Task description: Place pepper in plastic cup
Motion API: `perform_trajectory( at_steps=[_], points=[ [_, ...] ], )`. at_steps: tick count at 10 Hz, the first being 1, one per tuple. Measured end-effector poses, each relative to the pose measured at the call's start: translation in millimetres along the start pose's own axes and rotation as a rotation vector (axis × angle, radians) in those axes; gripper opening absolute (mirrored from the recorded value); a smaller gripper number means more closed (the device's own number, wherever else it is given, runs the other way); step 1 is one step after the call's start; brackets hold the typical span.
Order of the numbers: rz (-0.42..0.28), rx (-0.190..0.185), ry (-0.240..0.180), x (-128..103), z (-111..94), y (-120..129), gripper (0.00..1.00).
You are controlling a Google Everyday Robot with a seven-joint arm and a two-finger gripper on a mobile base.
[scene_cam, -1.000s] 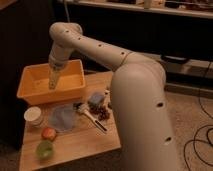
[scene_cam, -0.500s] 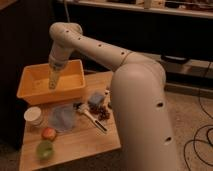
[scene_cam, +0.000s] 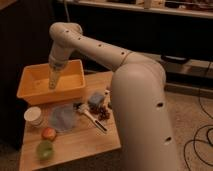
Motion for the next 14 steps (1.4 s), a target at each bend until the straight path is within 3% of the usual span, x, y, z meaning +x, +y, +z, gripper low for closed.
perform_trajectory(
  at_steps=[5,7,11,14],
  points=[
    [-0.001,0.008,-0.006,3.7,0.7,-0.2,0.8],
    [-0.006,0.041,-0.013,25.0,-11.4,-9.0,0.8],
    [0.009,0.125,0.032,89.7,-57.5,-22.5,0.8],
    [0.056,0.175,0.097,152.1,-100.0,-9.5,0.8]
  ],
)
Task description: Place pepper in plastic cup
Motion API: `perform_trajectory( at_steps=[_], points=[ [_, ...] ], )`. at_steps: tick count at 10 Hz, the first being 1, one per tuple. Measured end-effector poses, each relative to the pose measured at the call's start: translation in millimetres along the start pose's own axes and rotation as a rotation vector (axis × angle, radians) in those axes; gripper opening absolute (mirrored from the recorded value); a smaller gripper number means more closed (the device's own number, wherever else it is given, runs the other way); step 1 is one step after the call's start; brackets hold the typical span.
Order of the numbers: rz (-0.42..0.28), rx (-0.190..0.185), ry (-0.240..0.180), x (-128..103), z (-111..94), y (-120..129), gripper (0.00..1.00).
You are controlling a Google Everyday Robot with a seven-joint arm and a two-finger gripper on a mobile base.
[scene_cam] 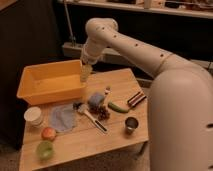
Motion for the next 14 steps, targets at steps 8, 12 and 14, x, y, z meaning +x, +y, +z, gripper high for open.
perform_trajectory(
  at_steps=[8,12,14],
  points=[
    [0.253,0.12,0.113,165.8,-89.5,57.6,0.8],
    [0.307,0.145,0.108,190.1,-102.1,72.4,0.8],
    [0.32,0.155,0.098,179.7,-97.4,66.8,0.8]
  ],
)
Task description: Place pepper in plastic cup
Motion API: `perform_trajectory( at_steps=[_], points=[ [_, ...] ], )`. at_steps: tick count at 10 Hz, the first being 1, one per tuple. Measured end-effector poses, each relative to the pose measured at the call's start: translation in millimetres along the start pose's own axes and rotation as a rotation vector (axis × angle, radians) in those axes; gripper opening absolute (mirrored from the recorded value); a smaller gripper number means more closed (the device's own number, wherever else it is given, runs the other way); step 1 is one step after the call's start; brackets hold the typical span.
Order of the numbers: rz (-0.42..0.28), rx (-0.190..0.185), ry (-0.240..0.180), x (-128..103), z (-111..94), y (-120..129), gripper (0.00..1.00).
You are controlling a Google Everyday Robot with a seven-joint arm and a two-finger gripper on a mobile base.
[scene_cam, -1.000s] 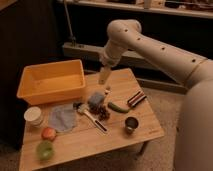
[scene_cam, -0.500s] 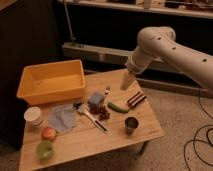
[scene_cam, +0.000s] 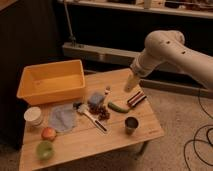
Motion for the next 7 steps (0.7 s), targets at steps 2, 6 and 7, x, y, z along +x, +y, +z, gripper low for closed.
perform_trajectory(
  at_steps=[2,6,7],
  points=[
    [0.007,0.005,-0.013,-19.5,5.9,-1.3,0.8],
    [0.019,0.012,-0.017,-23.8,11.7,-2.7,0.8],
    [0.022,0.015,-0.012,-23.7,15.4,-3.3,0.8]
  ],
)
